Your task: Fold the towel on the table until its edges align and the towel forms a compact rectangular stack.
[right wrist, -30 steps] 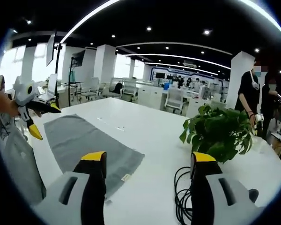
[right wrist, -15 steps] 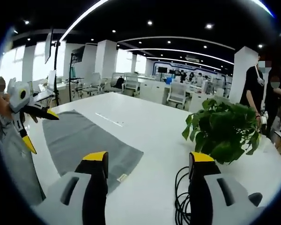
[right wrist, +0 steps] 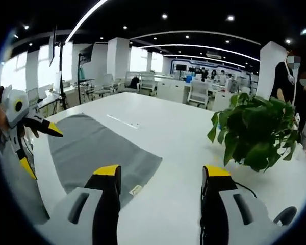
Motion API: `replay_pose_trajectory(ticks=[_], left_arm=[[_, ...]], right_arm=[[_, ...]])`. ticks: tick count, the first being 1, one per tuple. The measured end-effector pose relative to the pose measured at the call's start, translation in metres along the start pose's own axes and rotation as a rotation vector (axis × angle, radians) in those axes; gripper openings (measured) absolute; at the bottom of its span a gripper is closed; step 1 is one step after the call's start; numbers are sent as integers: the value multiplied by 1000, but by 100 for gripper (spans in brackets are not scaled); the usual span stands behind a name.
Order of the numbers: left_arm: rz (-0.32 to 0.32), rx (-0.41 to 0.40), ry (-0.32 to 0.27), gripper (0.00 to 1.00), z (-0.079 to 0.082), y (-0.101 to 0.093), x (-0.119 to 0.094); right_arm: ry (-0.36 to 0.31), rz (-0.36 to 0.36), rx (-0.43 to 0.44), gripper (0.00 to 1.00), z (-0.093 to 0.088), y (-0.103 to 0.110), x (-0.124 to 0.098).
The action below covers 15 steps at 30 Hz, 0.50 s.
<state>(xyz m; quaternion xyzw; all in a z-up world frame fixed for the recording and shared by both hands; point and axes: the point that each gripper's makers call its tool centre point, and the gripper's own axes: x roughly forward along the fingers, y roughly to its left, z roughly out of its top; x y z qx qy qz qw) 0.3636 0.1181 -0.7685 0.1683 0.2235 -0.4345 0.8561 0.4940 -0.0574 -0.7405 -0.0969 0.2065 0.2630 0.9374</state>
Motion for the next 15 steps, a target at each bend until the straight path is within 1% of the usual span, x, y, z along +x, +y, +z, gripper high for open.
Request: replay_pose_trajectory(ticks=[2,3,5,11,13,14,15], left_arm=[[-14,26,5,83,-2,-4,3],[-27,51,9,83,-3,-7,5],[-48,56,14,80,-7,-12,8],[-92,65,37,76,-14,-22,17],[-102,78,34,75,-16,-23,21],[-113,103,26,74,-17,-25,24],[-117,101,30,72,-20,-26,26]], right_arm=[[9,13,5,63,-4,3,5],[13,18,8,63,-5,4,8],[20,23,13,63,-9,6,13],[43,51,16,58,-18,11,32],[49,61,19,60,-21,12,38],[49,65,21,61,-23,13,41],[50,70,26,62,-25,15,46]])
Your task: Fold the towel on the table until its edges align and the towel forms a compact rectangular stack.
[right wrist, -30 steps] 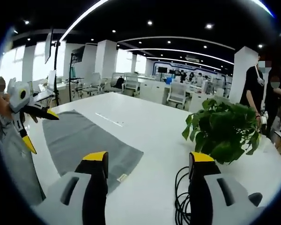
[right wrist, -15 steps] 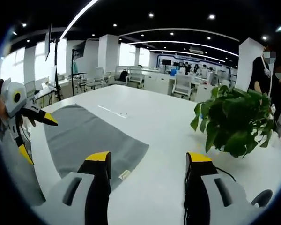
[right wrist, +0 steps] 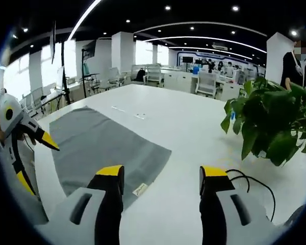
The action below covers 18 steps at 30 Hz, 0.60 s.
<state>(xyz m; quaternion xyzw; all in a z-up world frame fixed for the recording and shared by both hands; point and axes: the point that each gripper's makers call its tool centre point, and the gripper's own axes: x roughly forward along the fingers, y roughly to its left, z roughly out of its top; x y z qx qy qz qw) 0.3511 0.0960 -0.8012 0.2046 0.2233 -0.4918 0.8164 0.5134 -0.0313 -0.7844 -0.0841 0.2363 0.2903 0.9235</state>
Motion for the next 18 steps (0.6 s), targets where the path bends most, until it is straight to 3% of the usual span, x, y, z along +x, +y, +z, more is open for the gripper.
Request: replay_pose_trajectory(ticks=[7,12,18], left_arm=[[-39,-27,19,66,-13,-7,12],[-76,-6,19,54,-13,-16,27],[-114,19,61,45,-27,-26,44]], right_arm=[[24,0,11,54,-10,3,14],[50,3,21,46,-18,1,30],[83,33,13,42,-24,11,47]])
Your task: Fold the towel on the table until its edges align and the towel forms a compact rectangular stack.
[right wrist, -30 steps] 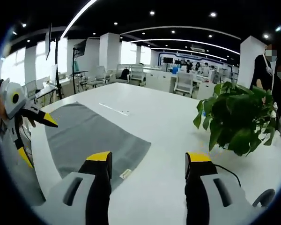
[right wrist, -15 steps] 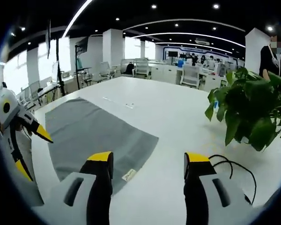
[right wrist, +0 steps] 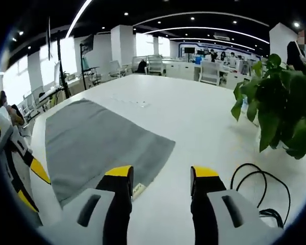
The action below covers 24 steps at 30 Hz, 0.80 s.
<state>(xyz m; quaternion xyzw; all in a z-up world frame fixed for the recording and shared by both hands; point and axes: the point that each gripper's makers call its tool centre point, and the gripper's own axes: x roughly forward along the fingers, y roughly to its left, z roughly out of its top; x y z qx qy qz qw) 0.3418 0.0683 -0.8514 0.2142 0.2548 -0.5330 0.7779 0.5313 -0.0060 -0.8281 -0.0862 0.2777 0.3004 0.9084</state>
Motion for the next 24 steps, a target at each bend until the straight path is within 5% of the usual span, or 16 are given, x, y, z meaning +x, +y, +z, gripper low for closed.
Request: replay_pose_trajectory(ticks=[11,24], left_arm=[[-24,-31,29,37,-9,-12,24],[-67,-62,39,30,-9,-22,56]], right_arm=[[34,-16,4,20,-6,-6,31],[46,-11,25,18,-4,-15,61]])
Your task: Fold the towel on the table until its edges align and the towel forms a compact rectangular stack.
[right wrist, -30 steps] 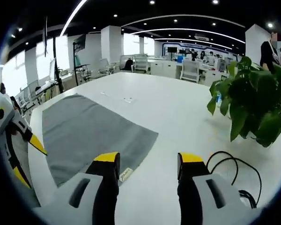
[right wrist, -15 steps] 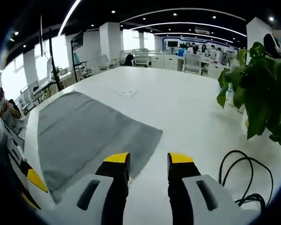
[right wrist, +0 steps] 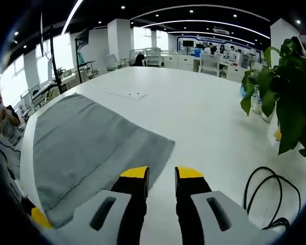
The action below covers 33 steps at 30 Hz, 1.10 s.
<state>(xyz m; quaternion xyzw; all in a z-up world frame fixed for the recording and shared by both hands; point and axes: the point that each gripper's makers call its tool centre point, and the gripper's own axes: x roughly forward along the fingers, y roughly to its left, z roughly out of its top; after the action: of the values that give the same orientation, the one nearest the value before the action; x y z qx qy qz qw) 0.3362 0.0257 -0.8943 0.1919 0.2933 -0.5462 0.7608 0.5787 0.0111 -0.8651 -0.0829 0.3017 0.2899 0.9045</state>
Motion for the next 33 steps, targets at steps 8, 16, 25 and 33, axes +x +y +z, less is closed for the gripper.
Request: replay_pose_trajectory(ticks=[8,16,25,33], left_arm=[[16,-12,29,26,-7,4,10],[19,-12,60,23,-14,6,11],[23,51,75,19,-16,8,11],[48,91,87,14,-16,6,12]], right_arm=[[1,8,-4,16,4,1,18],[-27,-44,-2,13,9,-9,34],[-2,-51,27,15,12,-11,59],[56,-59,23,15,2,-13,74]])
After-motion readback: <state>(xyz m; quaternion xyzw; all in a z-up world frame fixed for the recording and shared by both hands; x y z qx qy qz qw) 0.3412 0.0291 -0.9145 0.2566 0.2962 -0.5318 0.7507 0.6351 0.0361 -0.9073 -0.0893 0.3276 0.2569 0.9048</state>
